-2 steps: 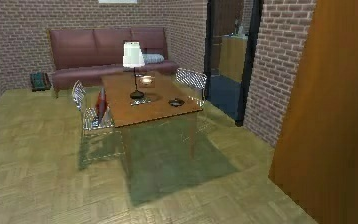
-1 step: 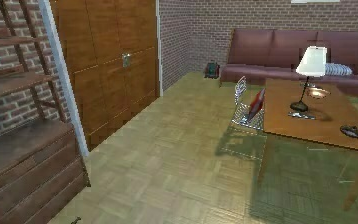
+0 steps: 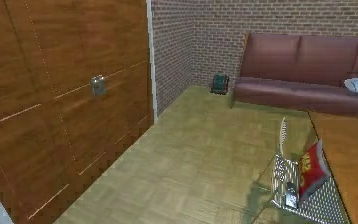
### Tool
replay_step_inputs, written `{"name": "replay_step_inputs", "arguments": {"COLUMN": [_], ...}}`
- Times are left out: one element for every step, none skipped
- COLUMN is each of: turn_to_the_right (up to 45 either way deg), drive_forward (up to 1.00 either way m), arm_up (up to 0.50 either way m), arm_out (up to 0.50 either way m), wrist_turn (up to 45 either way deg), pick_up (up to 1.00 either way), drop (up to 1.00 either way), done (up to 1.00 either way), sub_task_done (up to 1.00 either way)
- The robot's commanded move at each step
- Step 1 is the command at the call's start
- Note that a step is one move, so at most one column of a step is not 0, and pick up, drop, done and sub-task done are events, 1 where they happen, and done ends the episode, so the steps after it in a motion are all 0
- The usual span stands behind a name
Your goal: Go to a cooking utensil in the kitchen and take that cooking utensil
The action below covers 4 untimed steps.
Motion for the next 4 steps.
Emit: {"name": "replay_step_inputs", "arguments": {"turn_to_the_right": [0.0, -6.0, 0.0, 45.0], "drive_forward": [0.8, 0.0, 0.65, 0.0], "arm_up": [0.0, 0.0, 0.0, 0.0], "arm_out": [0.0, 0.0, 0.0, 0.0], "wrist_turn": [0.0, 0.0, 0.0, 0.0], "pick_up": [0.0, 0.0, 0.0, 0.0], "drop": [0.0, 0.0, 0.0, 0.0], "done": [0.0, 0.0, 0.0, 0.0], "sub_task_done": [0.0, 0.0, 0.0, 0.0]}}
